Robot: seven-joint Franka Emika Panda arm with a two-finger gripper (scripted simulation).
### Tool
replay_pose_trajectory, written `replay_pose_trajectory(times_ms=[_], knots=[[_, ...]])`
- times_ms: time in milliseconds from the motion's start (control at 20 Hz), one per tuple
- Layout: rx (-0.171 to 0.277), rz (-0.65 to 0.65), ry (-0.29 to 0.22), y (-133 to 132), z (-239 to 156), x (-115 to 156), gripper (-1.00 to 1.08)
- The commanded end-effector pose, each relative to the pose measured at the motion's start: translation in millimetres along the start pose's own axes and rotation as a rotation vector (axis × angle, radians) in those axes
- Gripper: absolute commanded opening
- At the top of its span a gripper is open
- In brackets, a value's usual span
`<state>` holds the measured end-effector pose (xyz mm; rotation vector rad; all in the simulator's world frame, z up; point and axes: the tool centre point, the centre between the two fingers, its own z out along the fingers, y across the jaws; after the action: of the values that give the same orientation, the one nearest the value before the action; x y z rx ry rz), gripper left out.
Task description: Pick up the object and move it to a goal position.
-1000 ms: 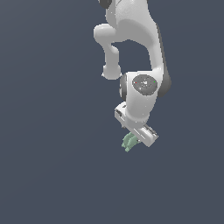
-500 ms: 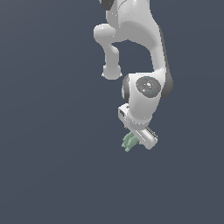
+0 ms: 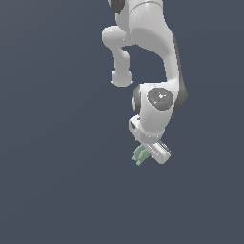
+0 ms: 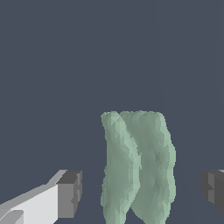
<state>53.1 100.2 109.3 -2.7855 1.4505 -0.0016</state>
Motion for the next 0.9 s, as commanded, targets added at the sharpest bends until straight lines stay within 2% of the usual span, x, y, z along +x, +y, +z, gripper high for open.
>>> replay_pose_trajectory(times_ms=[0, 250, 500, 550, 850], knots=[[-0.002, 0.001, -0.001, 0.8, 13.8, -0.6, 1.0], [-0.002, 0.003, 0.0, 1.4, 34.8, -0.6, 1.0], [-0.002, 0.003, 0.0, 0.1, 37.0, 0.0, 1.0], [-0.002, 0.003, 0.0, 0.1, 37.0, 0.0, -1.0], [-0.002, 0.003, 0.0, 0.1, 37.0, 0.0, -1.0]])
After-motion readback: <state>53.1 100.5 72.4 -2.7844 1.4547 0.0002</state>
